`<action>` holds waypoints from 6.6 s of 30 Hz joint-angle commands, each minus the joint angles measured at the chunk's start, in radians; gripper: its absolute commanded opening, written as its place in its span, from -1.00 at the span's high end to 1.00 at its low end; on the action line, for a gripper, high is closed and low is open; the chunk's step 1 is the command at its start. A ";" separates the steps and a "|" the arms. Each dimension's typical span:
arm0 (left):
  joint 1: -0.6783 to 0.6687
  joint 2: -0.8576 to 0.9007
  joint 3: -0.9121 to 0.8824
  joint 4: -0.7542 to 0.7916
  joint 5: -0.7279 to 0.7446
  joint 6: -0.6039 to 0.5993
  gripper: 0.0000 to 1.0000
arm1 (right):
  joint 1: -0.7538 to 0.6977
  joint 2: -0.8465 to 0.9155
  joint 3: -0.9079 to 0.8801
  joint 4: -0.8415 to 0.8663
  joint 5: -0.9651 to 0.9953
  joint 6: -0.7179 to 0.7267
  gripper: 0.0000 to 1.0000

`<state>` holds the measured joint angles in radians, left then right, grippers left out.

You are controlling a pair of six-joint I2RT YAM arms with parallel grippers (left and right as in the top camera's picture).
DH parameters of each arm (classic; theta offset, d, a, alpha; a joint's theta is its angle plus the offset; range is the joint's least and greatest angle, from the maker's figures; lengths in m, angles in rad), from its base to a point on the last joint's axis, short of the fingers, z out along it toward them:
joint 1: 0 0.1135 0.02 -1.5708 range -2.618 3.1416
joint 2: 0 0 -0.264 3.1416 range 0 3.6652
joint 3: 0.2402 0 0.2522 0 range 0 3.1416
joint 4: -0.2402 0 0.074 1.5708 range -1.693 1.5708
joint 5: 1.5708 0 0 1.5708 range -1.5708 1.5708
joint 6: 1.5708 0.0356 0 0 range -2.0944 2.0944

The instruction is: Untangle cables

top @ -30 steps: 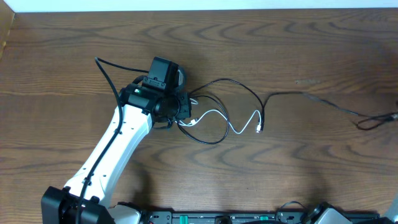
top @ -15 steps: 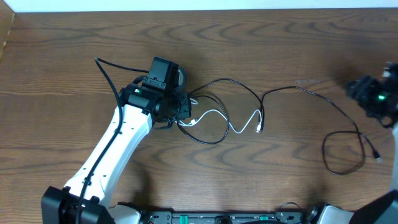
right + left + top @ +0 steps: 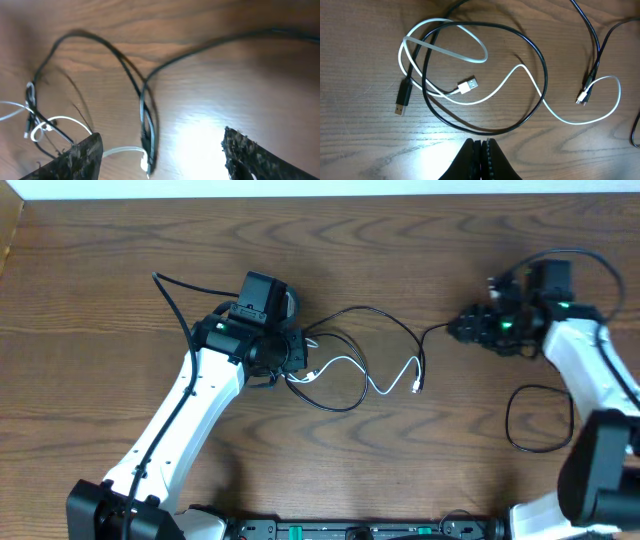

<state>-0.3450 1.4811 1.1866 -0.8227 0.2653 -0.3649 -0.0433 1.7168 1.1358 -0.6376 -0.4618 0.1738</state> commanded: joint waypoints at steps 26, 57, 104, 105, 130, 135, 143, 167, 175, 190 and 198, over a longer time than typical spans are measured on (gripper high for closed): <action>0.000 0.009 0.001 -0.007 0.011 0.010 0.84 | 0.250 0.251 -0.001 0.222 0.253 0.106 0.98; 0.000 0.009 -0.001 -0.007 0.011 0.010 0.84 | 0.228 -0.043 -0.001 -0.170 0.253 0.091 0.97; 0.000 0.009 -0.003 -0.007 0.011 0.010 0.84 | 0.227 -0.043 -0.001 -0.265 0.396 0.072 0.97; 0.000 0.009 -0.003 -0.007 0.011 0.010 0.85 | 0.227 -0.043 -0.001 -0.265 0.396 0.072 0.97; 0.000 0.009 -0.003 -0.007 0.011 0.009 0.84 | 0.227 -0.043 -0.001 -0.267 0.396 0.072 0.83; 0.000 0.009 -0.003 -0.007 0.011 0.009 0.85 | 0.227 -0.043 -0.001 -0.243 0.395 0.072 0.26; 0.000 0.009 -0.003 -0.007 0.011 0.009 0.84 | 0.228 -0.043 -0.002 -0.238 0.373 0.072 -0.98; 0.000 0.009 -0.003 -0.007 0.011 0.010 0.84 | 0.228 -0.043 -0.209 -0.159 0.381 0.072 -0.10; 0.000 0.009 -0.003 -0.007 0.011 0.009 0.84 | 0.228 -0.043 -0.209 -0.137 0.381 0.072 0.63; 0.000 0.009 -0.003 -0.007 0.011 0.009 0.84 | 0.228 -0.043 -0.209 -0.121 0.381 0.072 0.85; 0.000 0.009 -0.004 -0.007 0.011 0.009 0.84 | 0.228 -0.043 -0.209 -0.130 0.381 0.072 0.82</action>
<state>-0.3450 1.4811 1.1866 -0.8272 0.2649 -0.3649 0.1806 1.6756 0.9333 -0.7643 -0.0853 0.2447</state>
